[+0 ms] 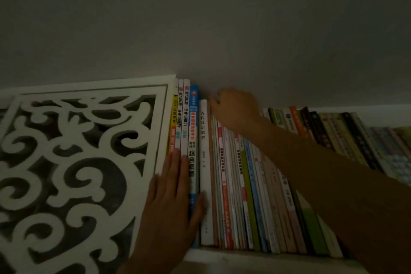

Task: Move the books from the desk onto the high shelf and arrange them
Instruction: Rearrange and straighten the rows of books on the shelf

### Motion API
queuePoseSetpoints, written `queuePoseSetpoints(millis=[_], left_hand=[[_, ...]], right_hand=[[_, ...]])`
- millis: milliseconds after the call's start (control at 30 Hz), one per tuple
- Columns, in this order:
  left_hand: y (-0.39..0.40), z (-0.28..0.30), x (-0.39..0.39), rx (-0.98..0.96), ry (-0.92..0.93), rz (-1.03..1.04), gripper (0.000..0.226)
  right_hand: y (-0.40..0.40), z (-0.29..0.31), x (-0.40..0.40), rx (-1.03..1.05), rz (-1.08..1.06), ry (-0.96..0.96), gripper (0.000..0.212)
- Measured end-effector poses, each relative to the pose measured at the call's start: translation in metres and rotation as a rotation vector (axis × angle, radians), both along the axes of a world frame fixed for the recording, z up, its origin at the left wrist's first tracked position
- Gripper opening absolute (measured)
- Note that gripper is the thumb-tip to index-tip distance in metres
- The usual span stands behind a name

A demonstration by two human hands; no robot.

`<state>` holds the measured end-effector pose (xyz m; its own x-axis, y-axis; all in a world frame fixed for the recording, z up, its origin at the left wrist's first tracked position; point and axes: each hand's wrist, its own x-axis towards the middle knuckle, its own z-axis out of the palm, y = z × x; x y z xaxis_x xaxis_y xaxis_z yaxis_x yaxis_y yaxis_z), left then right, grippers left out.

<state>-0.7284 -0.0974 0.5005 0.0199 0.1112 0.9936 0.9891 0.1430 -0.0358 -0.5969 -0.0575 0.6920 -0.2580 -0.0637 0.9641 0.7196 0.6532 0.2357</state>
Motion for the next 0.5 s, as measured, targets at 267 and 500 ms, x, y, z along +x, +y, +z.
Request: queuePoseSetpoints(millis=[267,500], left_hand=[[0.002,0.0,-0.003,0.002,-0.001,-0.038,0.07],[-0.007,-0.003,0.003,-0.025,-0.017,-0.113,0.071]], right_hand=[[0.017,-0.003,-0.011,0.225,-0.019,0.19,0.039],[0.001,-0.051,0.03,0.068,0.031,0.042,0.055]])
